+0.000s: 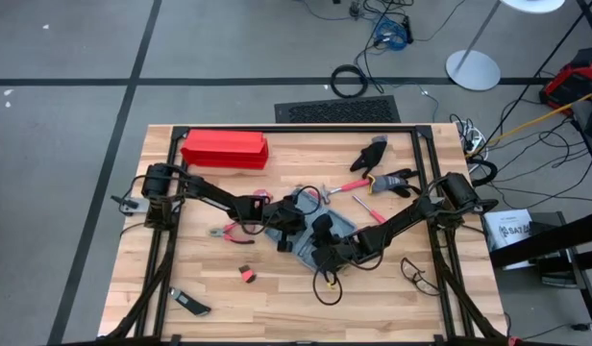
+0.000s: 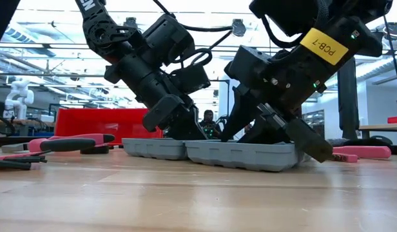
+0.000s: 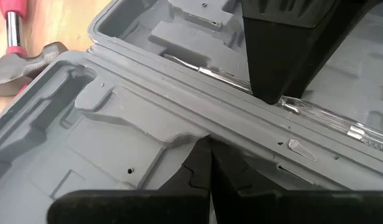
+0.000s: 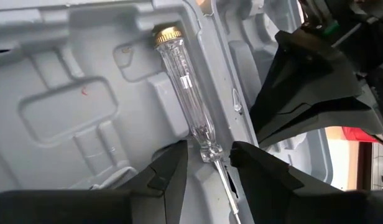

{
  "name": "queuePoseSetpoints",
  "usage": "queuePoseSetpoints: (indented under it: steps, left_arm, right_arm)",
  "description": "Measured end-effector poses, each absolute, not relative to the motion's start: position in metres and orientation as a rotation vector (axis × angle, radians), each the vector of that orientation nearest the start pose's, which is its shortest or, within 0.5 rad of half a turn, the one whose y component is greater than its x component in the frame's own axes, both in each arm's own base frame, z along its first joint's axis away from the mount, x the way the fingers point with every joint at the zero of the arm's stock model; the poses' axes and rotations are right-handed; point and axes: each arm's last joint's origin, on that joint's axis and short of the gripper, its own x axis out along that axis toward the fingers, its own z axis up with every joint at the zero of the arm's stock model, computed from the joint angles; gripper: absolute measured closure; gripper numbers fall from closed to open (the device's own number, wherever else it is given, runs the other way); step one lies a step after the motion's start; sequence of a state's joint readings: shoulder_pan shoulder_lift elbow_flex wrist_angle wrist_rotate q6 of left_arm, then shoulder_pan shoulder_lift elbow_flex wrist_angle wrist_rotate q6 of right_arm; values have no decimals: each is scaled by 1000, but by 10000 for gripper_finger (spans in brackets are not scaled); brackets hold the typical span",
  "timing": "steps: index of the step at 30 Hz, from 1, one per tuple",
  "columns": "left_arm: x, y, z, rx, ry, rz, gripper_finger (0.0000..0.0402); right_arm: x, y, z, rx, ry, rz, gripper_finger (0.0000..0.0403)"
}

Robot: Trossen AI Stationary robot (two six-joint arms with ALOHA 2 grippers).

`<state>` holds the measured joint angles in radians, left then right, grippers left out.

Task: Prefit tool cases
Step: Remove the transparent flat screwdriver from the gray pre-fit tool case

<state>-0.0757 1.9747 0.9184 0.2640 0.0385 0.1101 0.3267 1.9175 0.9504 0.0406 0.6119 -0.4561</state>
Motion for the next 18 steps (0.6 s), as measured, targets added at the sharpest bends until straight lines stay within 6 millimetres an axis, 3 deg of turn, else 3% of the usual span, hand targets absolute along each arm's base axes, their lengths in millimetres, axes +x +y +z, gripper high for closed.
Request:
queuePoseSetpoints:
  steps: [15,18]
  left_arm:
    - [363,-29,94,142,784,-183,401]
    - [363,-28,104,158,765,-169,402]
  right_arm:
    - [340,97,112,-984,903,-24,268]
    - [340,97,112,-971,906,-21,268]
